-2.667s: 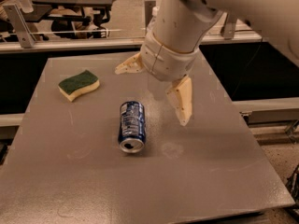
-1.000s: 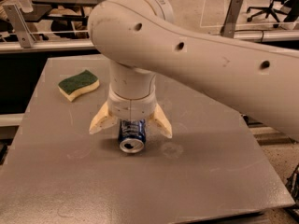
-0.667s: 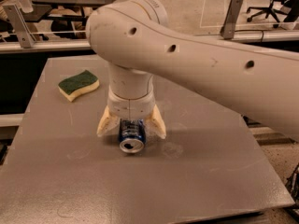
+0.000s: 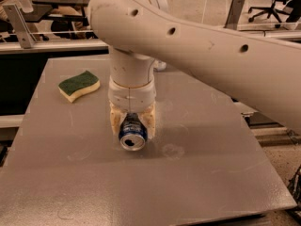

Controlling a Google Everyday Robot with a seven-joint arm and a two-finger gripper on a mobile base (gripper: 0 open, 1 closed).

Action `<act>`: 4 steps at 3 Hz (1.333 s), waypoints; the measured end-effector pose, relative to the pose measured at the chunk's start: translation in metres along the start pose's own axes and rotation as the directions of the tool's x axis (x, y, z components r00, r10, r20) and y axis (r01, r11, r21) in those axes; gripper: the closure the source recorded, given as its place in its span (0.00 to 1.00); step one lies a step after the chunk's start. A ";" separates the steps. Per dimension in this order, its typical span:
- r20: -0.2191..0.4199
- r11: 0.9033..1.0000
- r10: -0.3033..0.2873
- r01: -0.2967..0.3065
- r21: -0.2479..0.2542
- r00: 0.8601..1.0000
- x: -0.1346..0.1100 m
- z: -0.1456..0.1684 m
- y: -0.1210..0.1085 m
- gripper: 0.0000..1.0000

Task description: Place pepsi can upright

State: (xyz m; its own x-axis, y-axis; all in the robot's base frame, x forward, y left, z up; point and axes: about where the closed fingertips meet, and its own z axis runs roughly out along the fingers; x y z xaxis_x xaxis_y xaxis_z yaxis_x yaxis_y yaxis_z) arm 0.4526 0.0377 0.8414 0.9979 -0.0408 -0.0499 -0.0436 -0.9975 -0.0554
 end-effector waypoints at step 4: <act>0.571 0.592 0.585 -0.784 0.186 0.576 0.007 -0.090 -0.012 1.00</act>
Offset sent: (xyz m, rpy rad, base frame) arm 0.0051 0.0044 0.1168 0.3000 0.4048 -0.6553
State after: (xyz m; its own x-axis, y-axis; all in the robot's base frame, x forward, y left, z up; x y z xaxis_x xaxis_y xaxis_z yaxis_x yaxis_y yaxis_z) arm 0.4649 0.0444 0.9313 0.5226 -0.5739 -0.6305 -0.8174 -0.5475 -0.1792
